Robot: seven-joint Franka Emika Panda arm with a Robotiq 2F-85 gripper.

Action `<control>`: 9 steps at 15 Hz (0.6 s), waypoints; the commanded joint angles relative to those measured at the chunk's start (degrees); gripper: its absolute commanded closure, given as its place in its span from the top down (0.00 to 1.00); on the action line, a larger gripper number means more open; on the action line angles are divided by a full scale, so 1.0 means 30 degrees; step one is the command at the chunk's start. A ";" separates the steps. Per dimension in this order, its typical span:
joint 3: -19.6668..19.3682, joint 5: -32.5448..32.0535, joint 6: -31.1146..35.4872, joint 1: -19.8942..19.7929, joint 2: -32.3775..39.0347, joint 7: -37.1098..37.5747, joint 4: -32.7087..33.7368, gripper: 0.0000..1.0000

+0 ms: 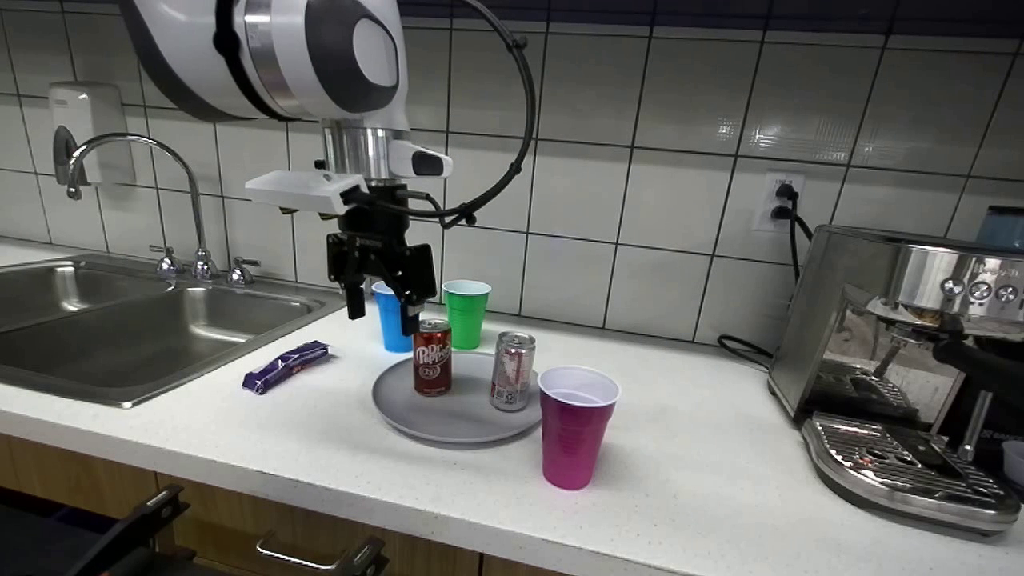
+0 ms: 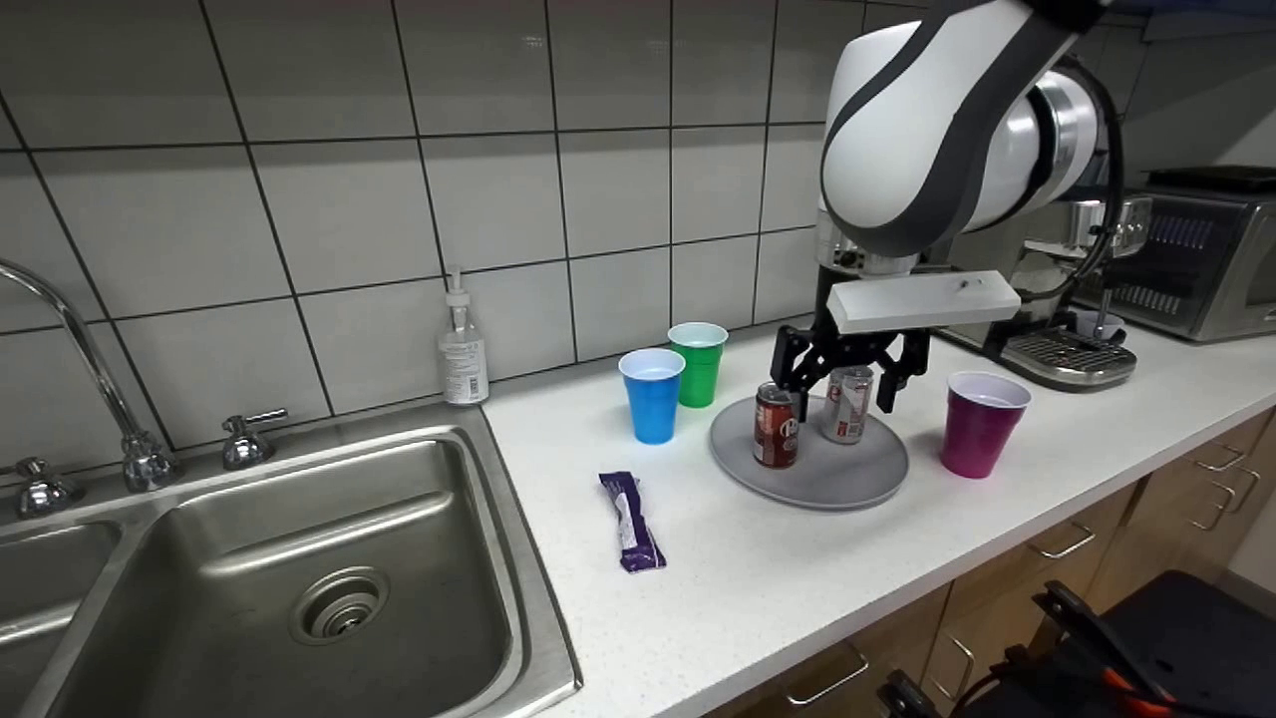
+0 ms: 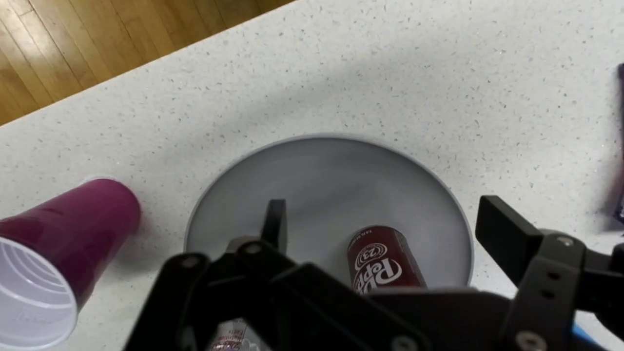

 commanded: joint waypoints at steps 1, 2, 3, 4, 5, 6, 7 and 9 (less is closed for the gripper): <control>0.0006 -0.0819 0.1214 -0.0449 0.1223 0.1815 0.0749 1.00; -0.0032 -0.1003 0.1499 -0.0525 0.1514 0.2205 0.0927 1.00; -0.0097 -0.1251 0.1698 -0.0597 0.1876 0.2636 0.1177 1.00; -0.0179 -0.1589 0.1942 -0.0637 0.2224 0.3157 0.1414 1.00; -0.0311 -0.1859 0.2085 -0.0628 0.2605 0.3640 0.1728 1.00; -0.0491 -0.2151 0.2227 -0.0565 0.2936 0.4086 0.2001 1.00; -0.0678 -0.2386 0.2286 -0.0466 0.3309 0.4549 0.2358 1.00; -0.1072 -0.2684 0.2441 -0.0165 0.3974 0.5270 0.2966 1.00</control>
